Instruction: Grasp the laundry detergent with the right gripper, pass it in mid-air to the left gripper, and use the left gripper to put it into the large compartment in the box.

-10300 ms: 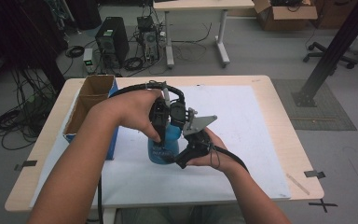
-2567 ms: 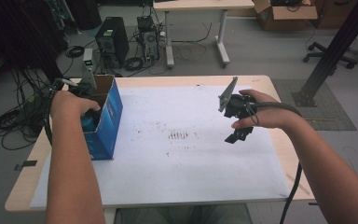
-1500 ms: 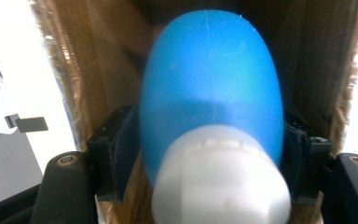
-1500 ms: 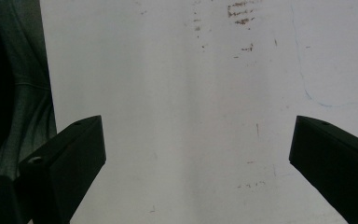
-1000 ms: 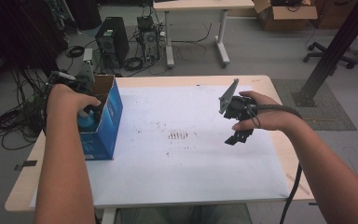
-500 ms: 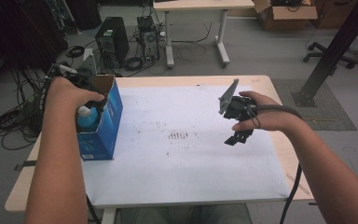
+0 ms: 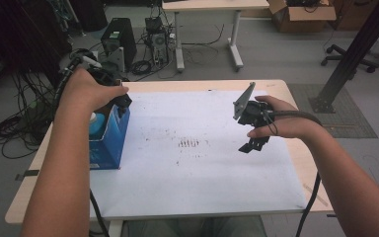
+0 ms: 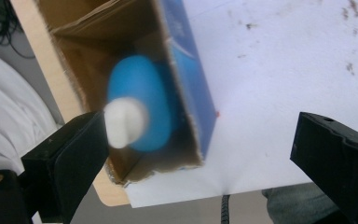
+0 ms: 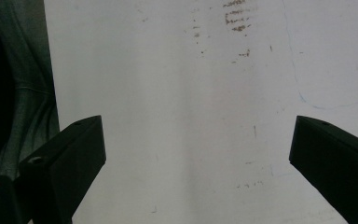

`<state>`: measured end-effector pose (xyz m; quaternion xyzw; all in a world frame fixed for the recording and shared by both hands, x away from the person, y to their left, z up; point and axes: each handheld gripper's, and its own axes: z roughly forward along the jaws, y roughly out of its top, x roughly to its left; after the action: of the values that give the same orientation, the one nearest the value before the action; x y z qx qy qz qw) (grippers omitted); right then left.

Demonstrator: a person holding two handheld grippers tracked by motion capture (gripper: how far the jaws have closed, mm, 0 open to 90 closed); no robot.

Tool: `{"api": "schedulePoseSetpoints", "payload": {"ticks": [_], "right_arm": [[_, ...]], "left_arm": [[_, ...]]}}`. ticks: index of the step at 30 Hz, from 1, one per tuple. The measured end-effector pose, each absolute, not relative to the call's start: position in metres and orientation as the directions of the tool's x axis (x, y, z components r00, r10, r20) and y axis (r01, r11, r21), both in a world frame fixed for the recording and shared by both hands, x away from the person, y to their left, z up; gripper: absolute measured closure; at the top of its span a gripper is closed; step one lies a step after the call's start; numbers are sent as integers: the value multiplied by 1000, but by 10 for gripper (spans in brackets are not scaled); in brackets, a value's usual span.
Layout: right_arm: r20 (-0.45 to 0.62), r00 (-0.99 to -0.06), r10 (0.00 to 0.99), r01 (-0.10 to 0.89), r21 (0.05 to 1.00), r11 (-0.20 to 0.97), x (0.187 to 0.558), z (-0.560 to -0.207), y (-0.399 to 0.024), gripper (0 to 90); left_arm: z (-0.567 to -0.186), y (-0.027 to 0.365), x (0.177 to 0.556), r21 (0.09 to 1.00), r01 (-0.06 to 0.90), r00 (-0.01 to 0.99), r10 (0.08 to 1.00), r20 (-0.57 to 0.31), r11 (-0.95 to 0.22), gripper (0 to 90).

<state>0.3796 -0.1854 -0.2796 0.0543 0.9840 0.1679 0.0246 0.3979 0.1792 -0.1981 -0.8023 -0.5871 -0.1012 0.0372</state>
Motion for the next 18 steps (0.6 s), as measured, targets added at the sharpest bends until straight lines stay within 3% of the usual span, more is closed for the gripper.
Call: {"api": "schedulePoseSetpoints", "payload": {"ticks": [18], "right_arm": [[-43,-989,141,119,333,935,383,-281,-201,36]], "left_arm": [[-197,91,382,14,754,640,740,209,-656,47]]}}
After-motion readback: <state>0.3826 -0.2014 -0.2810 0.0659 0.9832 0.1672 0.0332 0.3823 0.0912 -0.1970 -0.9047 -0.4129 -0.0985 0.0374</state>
